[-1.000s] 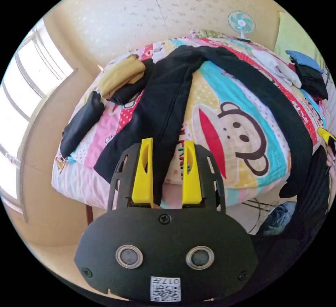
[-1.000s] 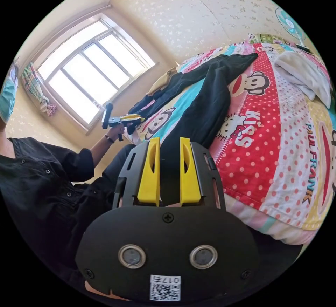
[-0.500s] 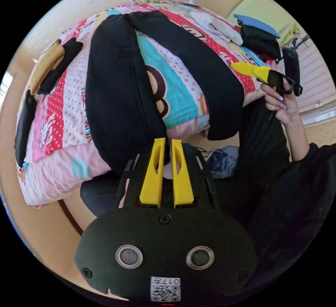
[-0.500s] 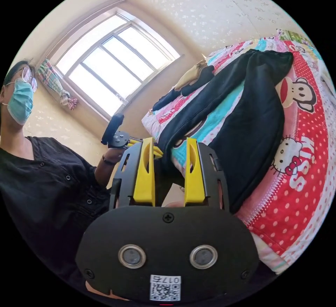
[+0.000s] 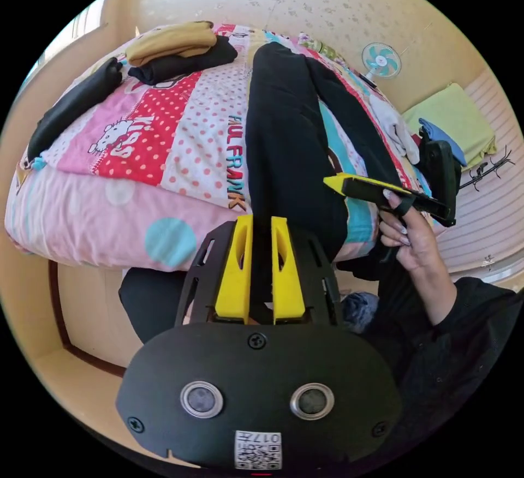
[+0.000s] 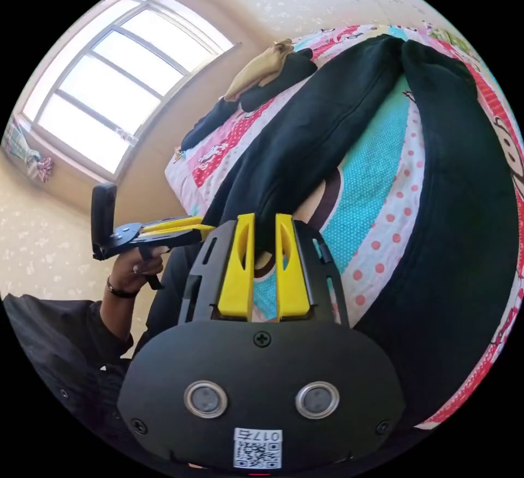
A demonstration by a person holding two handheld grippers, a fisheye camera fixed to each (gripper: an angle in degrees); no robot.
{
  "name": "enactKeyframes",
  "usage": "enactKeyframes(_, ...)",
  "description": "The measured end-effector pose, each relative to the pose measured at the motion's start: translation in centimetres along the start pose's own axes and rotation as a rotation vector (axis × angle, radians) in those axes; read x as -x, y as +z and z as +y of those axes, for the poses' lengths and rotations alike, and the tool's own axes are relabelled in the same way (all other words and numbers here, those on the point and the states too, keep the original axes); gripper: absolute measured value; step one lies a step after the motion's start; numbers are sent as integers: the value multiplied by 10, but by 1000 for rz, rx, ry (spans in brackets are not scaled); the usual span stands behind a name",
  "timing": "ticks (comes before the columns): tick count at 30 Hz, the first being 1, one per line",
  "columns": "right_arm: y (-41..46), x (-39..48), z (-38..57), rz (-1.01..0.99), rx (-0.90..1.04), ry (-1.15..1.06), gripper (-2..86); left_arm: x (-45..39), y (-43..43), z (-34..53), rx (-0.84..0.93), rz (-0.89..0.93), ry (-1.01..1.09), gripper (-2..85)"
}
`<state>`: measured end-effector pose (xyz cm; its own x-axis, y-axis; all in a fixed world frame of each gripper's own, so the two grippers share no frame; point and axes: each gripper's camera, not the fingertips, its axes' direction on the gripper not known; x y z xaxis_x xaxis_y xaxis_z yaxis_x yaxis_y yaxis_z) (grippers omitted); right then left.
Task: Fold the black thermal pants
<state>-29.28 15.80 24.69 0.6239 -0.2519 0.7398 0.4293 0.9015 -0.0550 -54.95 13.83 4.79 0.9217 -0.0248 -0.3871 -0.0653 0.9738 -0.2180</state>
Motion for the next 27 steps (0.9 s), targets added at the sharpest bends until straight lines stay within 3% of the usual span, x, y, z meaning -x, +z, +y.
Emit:
enactKeyframes(5, -29, -15, 28, 112, -44, 21, 32, 3, -20, 20, -186, 12, -41, 63)
enactKeyframes(9, -19, -44, 37, -115, -77, 121, 31, 4, 58, -2, 101, 200, -69, 97)
enactKeyframes(13, -22, -30, 42, -35, -70, 31, 30, -17, 62, -2, 51, 51, -2, 88)
enactKeyframes(17, -49, -8, 42, -11, -59, -155, 32, -50, 33, 5, 98, -6, 205, 9)
enactKeyframes(20, -61, -16, 52, -61, 8, -204, 41, -60, 19, 13, 114, -236, 184, 0)
enactKeyframes(22, -92, -42, 72, -33, -115, -122, 72, -60, 19, 14, 162, -335, 135, 0)
enactKeyframes(25, -141, -83, 95, 39, -262, 14, 91, -67, -14, 19, 3, -275, 49, 18)
enactKeyframes(27, -161, -106, 108, 113, -294, 88, 97, -90, -31, 15, -184, -55, 95, 46)
